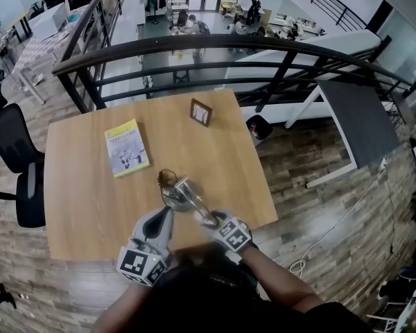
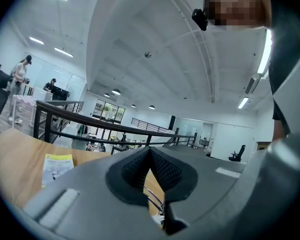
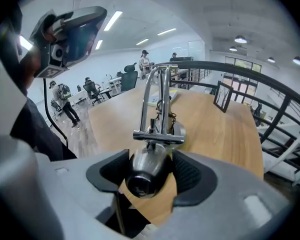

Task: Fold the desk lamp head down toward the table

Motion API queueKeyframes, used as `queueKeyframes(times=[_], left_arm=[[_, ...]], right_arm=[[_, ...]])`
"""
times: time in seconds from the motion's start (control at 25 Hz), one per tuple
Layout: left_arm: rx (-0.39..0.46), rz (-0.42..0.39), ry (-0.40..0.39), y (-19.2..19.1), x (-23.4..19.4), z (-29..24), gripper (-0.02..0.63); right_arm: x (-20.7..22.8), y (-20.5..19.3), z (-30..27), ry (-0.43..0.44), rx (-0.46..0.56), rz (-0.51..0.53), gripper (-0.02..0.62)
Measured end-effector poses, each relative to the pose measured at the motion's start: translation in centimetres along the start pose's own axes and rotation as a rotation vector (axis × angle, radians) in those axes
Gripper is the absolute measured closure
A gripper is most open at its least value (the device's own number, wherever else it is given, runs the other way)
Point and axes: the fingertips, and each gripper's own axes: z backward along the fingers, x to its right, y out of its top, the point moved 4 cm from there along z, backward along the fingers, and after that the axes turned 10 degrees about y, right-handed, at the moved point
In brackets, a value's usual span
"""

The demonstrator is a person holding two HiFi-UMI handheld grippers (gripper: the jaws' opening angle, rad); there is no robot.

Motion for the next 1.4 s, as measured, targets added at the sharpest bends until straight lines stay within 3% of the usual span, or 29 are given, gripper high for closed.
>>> queueKeyframes(times=[1.4], left_arm=[[-0.014,-0.01,0.088,-1.0,-3.7,4.4,0.606]], right_arm=[[2.6,0.0,-6.6,-0.044,-0.073,0.025,0.33]])
